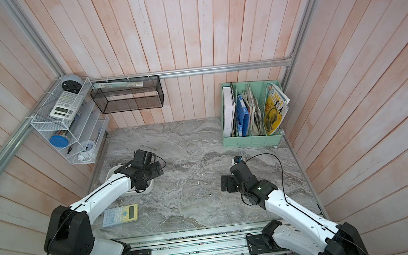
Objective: Take out the mouse from the storage box
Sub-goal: Move the storage box to the center of the board.
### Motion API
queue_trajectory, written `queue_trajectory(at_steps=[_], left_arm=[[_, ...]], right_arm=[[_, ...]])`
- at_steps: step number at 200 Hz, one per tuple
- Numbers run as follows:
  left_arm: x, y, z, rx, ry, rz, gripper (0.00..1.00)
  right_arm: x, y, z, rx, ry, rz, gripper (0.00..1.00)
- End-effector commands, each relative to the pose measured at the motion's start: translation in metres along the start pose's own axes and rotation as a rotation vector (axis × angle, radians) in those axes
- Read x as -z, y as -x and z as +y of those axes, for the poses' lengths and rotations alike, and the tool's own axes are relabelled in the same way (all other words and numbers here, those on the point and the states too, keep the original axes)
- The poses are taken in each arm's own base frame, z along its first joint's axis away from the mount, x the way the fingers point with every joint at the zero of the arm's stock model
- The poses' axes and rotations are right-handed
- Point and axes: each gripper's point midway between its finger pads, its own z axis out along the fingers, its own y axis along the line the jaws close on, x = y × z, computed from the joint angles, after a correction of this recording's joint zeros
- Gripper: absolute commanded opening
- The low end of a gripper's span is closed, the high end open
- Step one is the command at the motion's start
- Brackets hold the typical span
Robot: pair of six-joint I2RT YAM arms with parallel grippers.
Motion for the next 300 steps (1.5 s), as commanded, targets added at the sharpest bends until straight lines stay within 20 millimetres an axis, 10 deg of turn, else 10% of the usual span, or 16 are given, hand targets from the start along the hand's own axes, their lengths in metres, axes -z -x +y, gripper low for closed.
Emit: queue_trajectory(at_steps=[1,100,183,250,300], left_arm=[[-0.003,0.007,-0.015,-0.032,-0.026,-0.005,1.00],[-0.023,-0.034,-0.072,-0.157,-0.091,0.101,1.00],[0.022,-0.085,-0.155,-0.303,-0.249,0.066,0.99],[0.051,-0.164,-0.208,-0.412,-0.437,0.127,0.99],[0.095,-0.116,-0.158,-0.332,-0.367,-0.083,1.00]], right_arm=[[-0.001,0.008,0.008,-0.002,-0.009,-0.030,0.97],[0.012,0.008,0.003,0.020,-0.053,-0.077,0.97],[0.037,0.012,-0.037,-0.059,-0.177,-0.205,0.98],[0.046,0.016,-0.052,-0.090,-0.258,-0.235,0.98],[0.040,0.014,-0.044,-0.097,-0.218,-0.215,0.97]])
